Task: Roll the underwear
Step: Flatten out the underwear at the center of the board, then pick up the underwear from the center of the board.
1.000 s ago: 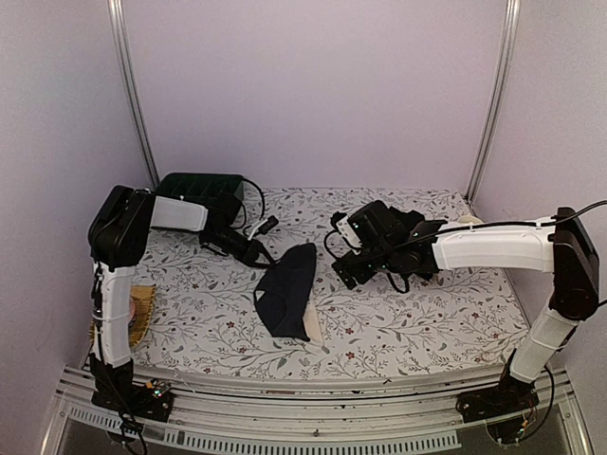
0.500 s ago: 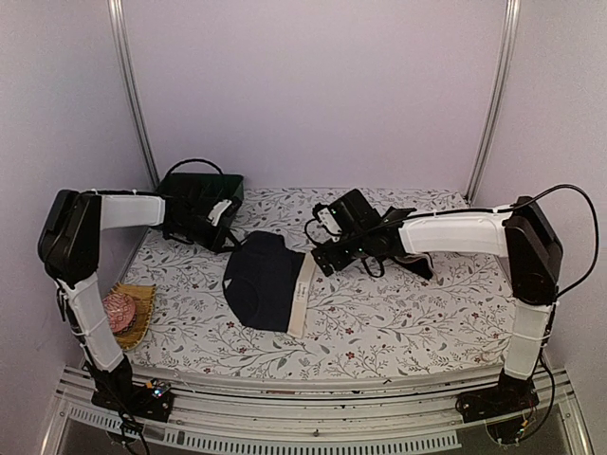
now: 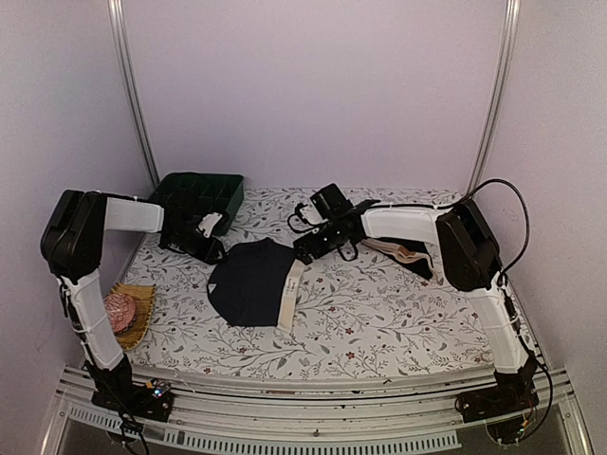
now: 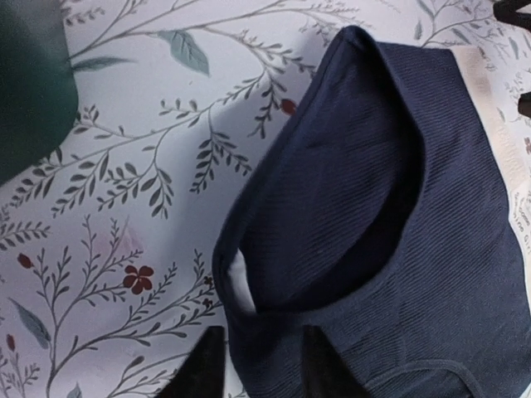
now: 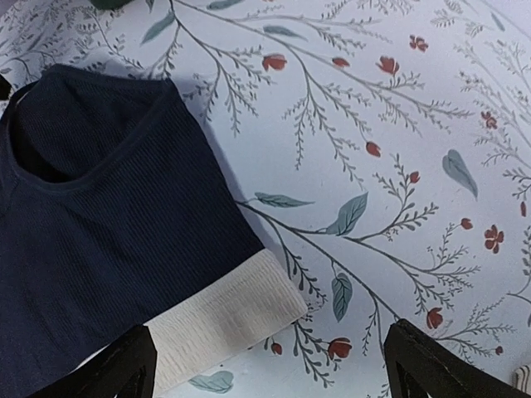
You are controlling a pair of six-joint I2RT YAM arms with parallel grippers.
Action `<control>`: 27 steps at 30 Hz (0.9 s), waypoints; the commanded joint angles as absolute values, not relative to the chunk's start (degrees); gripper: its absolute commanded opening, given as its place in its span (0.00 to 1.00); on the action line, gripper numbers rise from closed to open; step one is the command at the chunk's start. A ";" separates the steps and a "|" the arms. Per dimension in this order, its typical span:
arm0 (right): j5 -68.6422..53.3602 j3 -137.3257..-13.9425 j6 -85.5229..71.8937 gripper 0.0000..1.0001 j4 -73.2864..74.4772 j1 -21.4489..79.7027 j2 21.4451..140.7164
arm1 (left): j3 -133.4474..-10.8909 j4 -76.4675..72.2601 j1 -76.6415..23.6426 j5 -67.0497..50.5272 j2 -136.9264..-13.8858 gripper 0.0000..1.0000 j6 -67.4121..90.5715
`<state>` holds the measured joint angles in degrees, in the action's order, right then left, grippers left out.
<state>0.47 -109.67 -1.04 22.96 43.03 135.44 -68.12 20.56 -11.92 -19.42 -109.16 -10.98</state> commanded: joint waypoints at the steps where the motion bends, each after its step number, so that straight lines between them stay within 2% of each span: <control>1: -6.30 -112.40 -0.86 0.97 26.23 40.78 139.33 | -68.72 19.08 -11.37 -16.50 -110.88 0.57 -11.48; 2: -6.88 -112.64 -1.00 0.97 26.11 40.50 139.67 | -68.73 18.86 -11.34 -16.22 -110.75 0.66 -11.58; 4: -8.00 -113.30 -1.38 0.96 26.10 40.07 140.61 | -68.81 18.36 -11.34 -15.67 -110.20 0.75 -11.60; 8: -8.73 -115.01 -2.89 0.93 25.48 39.41 142.51 | -68.60 17.16 -11.28 -15.08 -108.41 0.83 -11.43; 14: -12.82 -117.68 -4.76 0.85 25.12 39.19 145.54 | -68.21 16.39 -11.51 -16.21 -106.74 0.84 -11.54; 20: -15.63 -117.42 -5.28 0.67 25.22 39.20 146.31 | -66.98 14.95 -11.55 -16.60 -106.25 0.84 -11.56; 24: -16.73 -117.42 -5.39 0.48 25.14 39.20 146.66 | -66.84 14.67 -11.76 -16.58 -106.33 0.84 -11.68; 27: -17.00 -117.38 -5.40 0.43 25.10 39.20 146.77 | -66.57 14.27 -11.71 -16.31 -106.02 0.84 -11.89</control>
